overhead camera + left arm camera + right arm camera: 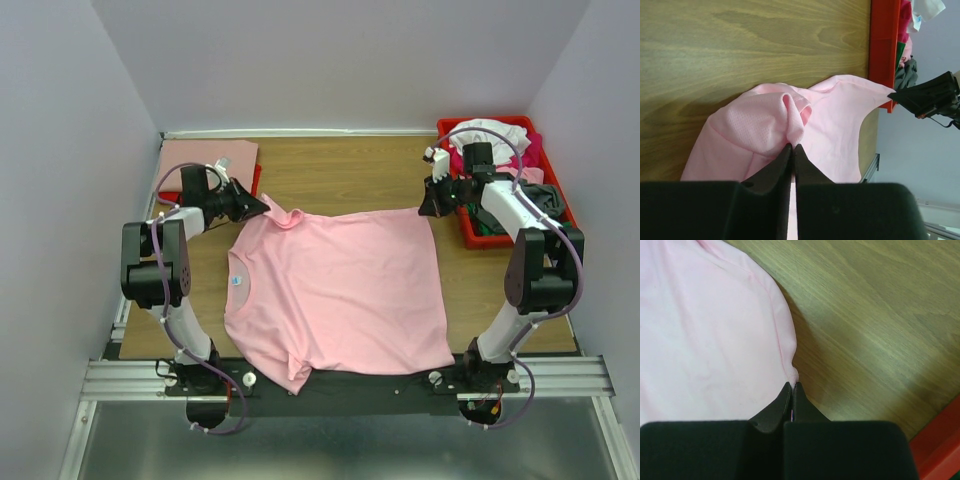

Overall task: Fold and stack the t-shirts
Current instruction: Flatten the tshirt out

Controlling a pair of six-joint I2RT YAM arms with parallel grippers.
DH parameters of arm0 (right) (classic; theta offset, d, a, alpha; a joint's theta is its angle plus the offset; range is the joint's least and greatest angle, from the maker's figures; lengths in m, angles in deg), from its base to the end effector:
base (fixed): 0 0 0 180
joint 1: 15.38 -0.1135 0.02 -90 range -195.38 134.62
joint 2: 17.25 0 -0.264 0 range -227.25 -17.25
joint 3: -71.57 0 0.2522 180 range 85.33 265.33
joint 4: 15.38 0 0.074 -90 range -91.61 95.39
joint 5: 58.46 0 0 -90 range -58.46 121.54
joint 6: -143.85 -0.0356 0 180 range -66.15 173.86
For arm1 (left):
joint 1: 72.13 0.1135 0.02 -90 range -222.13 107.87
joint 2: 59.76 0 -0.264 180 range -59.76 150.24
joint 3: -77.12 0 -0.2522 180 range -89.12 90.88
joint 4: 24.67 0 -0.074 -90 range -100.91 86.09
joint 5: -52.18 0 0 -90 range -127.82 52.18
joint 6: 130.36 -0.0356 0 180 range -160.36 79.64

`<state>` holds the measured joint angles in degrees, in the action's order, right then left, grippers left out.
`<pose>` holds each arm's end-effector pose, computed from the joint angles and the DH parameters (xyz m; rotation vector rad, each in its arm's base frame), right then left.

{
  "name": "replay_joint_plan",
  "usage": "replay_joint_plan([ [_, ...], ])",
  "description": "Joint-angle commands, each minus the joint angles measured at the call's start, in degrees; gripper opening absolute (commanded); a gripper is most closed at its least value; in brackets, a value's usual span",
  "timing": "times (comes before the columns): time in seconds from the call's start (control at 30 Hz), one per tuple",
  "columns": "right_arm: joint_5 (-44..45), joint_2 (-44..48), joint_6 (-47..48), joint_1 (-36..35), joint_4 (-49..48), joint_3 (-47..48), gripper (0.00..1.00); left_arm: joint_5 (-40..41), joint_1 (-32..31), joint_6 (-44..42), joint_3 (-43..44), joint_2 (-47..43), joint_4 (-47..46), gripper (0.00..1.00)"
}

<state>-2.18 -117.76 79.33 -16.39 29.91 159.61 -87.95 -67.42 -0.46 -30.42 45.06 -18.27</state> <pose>0.3693 0.0263 0.2310 -0.7601 2.3051 0.5681 0.3770 0.0036 0.1731 -0.3810 2.2376 -1.3084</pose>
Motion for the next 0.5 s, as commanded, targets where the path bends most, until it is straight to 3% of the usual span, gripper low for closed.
replay_joint_plan([
  [0.0,-2.2,-0.4,0.2,0.4,-0.3,-1.1,0.0,-1.8,0.1,1.4,1.5,-1.1,-2.0,0.22],
  [0.3,-2.7,-0.1,0.3,0.4,-0.4,-1.3,0.0,-0.7,0.2,1.1,2.6,2.9,-1.8,0.25],
  [0.33,-2.7,-0.1,0.3,0.3,-0.4,-1.3,0.0,-0.7,0.1,1.1,3.3,3.3,-1.7,0.23],
  [0.4,-2.7,0.0,0.3,0.4,-0.5,-1.3,0.0,-0.4,0.1,1.4,4.1,4.3,-1.4,0.03],
  [0.47,-2.8,0.1,0.4,0.4,-0.5,-1.4,0.0,-0.7,0.0,2.1,5.7,5.5,-1.5,0.0],
])
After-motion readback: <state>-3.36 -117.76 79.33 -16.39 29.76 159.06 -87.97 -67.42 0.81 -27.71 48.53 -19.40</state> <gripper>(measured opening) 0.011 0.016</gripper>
